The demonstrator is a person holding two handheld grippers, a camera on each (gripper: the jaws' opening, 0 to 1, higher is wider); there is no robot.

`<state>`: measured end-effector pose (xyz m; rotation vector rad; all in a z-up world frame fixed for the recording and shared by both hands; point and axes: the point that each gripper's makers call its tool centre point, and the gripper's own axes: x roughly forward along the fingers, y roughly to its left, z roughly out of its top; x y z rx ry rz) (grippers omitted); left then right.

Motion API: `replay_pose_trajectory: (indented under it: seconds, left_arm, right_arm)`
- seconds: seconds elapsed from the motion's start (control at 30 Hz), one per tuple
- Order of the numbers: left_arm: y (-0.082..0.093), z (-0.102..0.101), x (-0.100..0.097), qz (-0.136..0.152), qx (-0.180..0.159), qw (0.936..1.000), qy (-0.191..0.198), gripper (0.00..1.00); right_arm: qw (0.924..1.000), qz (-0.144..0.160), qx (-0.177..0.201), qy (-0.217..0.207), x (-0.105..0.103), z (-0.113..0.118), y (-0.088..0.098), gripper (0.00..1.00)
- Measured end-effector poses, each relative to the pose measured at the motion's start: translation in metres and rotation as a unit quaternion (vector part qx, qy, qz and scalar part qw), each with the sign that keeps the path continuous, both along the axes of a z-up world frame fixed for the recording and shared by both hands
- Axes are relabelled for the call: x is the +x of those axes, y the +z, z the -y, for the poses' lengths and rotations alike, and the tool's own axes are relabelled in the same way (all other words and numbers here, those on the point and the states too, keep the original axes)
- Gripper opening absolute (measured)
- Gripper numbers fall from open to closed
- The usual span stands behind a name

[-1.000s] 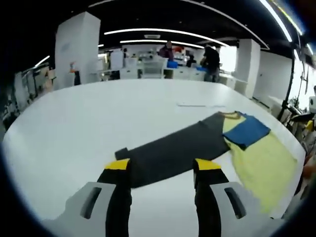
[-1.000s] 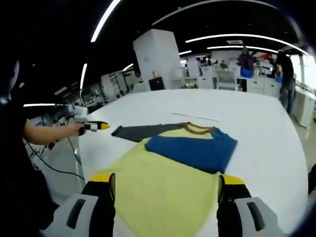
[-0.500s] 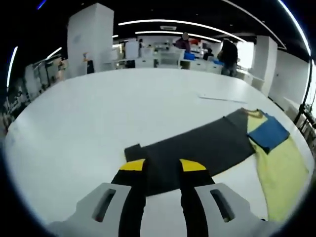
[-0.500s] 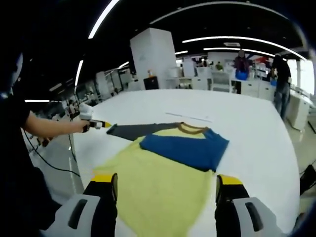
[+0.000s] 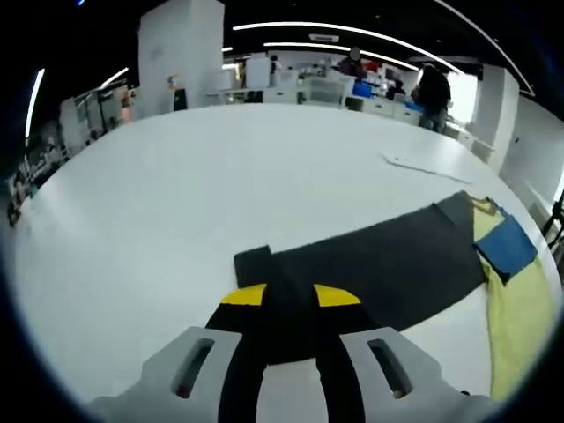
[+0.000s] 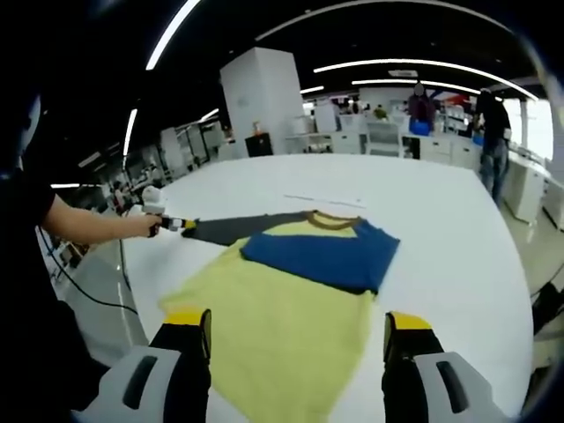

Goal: Fold the garment on the visible template until the final outline fits inside the template.

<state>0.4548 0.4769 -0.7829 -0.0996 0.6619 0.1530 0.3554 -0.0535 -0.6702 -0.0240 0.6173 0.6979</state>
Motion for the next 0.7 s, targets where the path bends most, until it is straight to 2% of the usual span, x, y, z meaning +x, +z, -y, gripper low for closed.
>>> replay_pose_trajectory:
  seconds: [0.13,0.17,0.37,0.57,0.7]
  left_arm:
    - [-0.007,0.002,-0.008,-0.021,0.009,0.9997,-0.007,0.15]
    - [-0.006,0.002,-0.008,-0.013,0.011,0.9998,-0.008,0.15]
    - [-0.003,-0.002,-0.01,-0.014,0.005,0.9999,0.002,0.1]
    - [-0.003,-0.01,-0.012,-0.016,0.018,0.9995,0.019,0.0]
    - [-0.003,-0.011,-0.012,-0.016,0.01,0.9996,0.021,0.0]
  right_arm:
    - [1.0,-0.001,-0.002,-0.004,0.0,0.001,-0.001,0.79]
    - [1.0,-0.001,-0.001,-0.004,0.0,0.0,-0.001,0.79]
    - [0.9999,-0.001,-0.011,-0.003,-0.001,0.001,-0.003,0.78]
    - [0.9998,0.001,-0.016,-0.011,-0.002,0.006,-0.001,0.77]
    - [0.9998,0.004,-0.014,-0.016,-0.003,0.008,0.001,0.77]
